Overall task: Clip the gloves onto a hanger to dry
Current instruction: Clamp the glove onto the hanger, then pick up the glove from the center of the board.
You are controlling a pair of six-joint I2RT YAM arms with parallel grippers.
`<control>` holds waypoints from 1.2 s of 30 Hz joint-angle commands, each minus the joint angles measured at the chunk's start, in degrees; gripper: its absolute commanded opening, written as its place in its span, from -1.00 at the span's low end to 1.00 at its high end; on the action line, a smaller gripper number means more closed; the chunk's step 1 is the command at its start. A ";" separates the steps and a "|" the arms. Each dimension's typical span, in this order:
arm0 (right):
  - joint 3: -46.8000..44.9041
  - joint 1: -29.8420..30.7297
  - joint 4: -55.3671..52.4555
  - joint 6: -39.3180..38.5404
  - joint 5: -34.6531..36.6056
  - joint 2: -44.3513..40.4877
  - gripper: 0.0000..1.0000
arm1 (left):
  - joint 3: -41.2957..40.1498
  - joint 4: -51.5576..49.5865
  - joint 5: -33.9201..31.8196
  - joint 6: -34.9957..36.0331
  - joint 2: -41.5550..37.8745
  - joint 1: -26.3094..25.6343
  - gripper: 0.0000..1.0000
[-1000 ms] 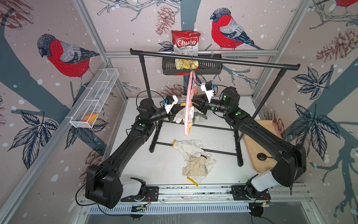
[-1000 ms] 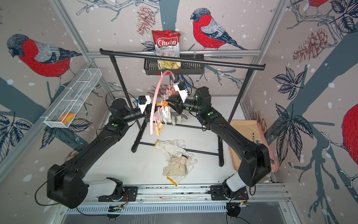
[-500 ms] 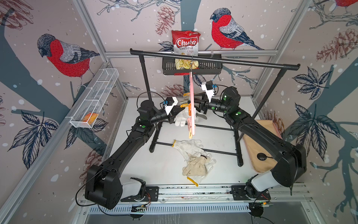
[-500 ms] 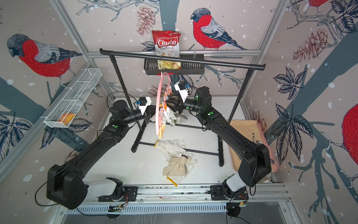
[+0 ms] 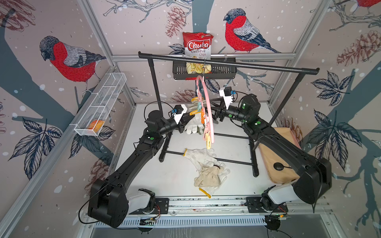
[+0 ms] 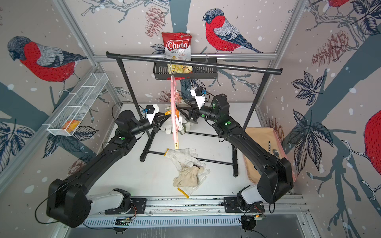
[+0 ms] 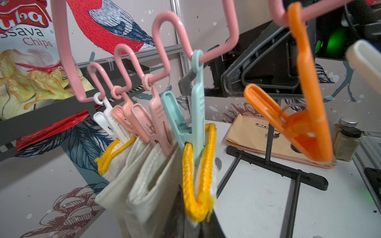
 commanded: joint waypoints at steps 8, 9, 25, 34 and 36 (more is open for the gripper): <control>-3.16 -0.78 2.85 3.81 4.82 -4.76 0.44 | -3.89 3.61 -3.20 -1.19 -5.62 0.15 -0.39; -3.26 -0.81 2.52 4.02 5.15 -5.03 0.44 | -4.02 3.45 -3.52 -0.96 -6.25 0.15 -0.37; -15.78 9.69 -15.03 14.85 32.31 -23.84 0.15 | -12.83 -5.05 -27.16 -14.12 -33.69 0.24 0.06; -24.47 15.01 -34.48 26.94 40.55 -28.50 -0.06 | -15.36 -19.52 -20.10 -23.75 -46.36 0.23 0.08; -26.78 15.06 -36.57 28.66 38.82 -28.12 -0.06 | -16.49 -21.94 -21.83 -26.73 -48.69 0.23 0.06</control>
